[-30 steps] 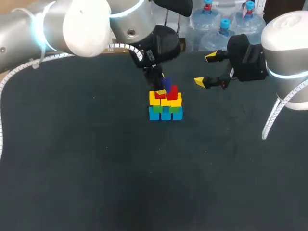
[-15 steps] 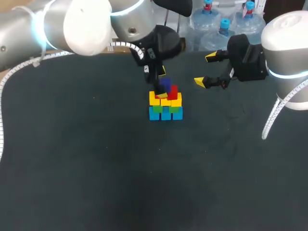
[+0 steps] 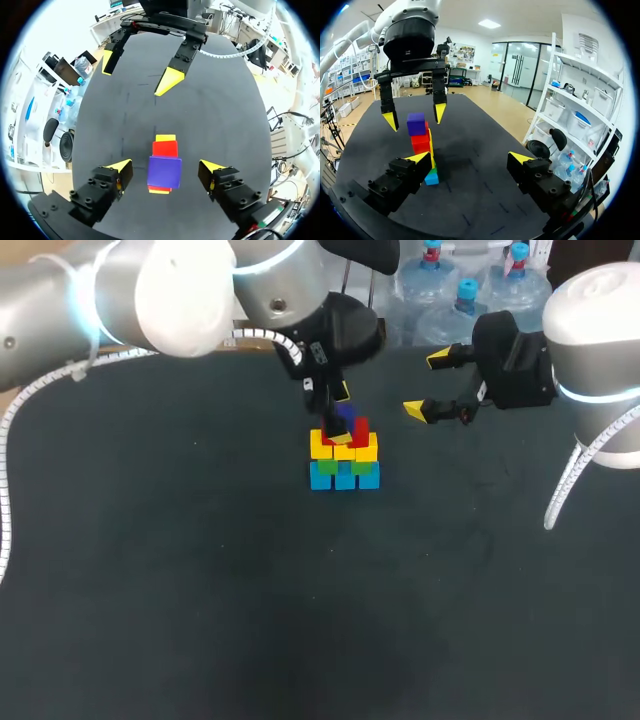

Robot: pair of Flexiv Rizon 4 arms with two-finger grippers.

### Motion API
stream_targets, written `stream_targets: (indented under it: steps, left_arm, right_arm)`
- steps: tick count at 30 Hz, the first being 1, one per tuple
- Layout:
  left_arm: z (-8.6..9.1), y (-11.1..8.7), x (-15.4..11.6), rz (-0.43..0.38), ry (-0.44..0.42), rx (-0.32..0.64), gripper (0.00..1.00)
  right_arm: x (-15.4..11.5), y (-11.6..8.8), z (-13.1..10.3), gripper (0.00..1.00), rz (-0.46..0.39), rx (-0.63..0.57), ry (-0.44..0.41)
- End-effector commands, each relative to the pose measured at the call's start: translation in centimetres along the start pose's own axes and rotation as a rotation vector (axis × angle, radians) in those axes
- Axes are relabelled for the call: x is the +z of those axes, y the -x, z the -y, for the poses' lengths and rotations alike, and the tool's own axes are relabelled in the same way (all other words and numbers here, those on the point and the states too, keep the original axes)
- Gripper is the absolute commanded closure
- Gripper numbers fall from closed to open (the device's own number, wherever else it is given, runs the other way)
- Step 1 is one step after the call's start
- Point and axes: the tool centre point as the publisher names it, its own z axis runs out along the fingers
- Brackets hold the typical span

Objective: Place the blue cubes, place green cubes on the blue cubes, place the yellow cubes on the green cubes, then place the red cubes on the yellow cubes, and place purple cube on the red cubes.

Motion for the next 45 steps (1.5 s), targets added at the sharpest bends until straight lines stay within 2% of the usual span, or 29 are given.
stream_targets:
  steps: [1,4,6,13,19,26,27,28,29,31,34,45]
  left_arm:
    - [-0.1,0.1,0.1,-0.002,-0.006,0.0,0.15]
    - [-0.1,-0.1,0.4,-0.008,-0.003,0.0,0.13]
    - [-0.3,-0.2,0.7,-0.021,0.008,0.006,0.0]
    - [-0.5,-0.5,1.2,-0.016,0.006,-0.006,0.08]
    - [-0.3,0.2,1.3,-0.012,0.001,0.007,0.06]
    - [-0.5,0.2,1.6,-0.018,0.005,0.014,0.09]
    - [-0.5,0.2,1.6,-0.018,0.006,0.013,0.12]
    - [-0.5,0.2,1.6,-0.018,0.006,0.012,0.19]
    - [-0.6,0.2,1.6,-0.019,0.007,0.011,0.35]
    - [-0.8,0.1,1.7,-0.02,0.008,0.009,0.51]
    - [-0.8,0.1,1.7,-0.021,0.009,0.009,0.59]
    - [-1.1,0.1,1.8,-0.021,0.006,0.009,0.58]
  right_arm:
    - [-0.1,0.0,0.0,0.0,0.0,0.0,0.001]
    - [-0.1,0.0,0.0,0.0,0.0,0.0,0.001]
    - [-0.1,0.0,0.0,0.0,0.0,0.0,0.001]
    - [-0.1,0.0,0.0,0.0,0.0,0.0,0.001]
    - [-0.1,0.0,0.0,0.0,0.0,0.0,0.001]
    - [-0.1,0.0,0.0,0.0,0.0,0.0,0.001]
    - [-0.1,0.0,0.0,0.0,0.0,0.0,0.001]
    - [-0.1,0.0,0.0,0.0,0.0,0.0,0.001]
    - [-0.1,0.0,0.0,0.0,0.0,0.0,0.001]
    - [-0.1,0.0,0.0,0.0,0.0,0.0,0.001]
    - [-0.1,0.0,0.0,0.0,0.0,0.0,0.001]
    - [-0.1,0.0,0.0,0.0,0.0,0.0,0.001]
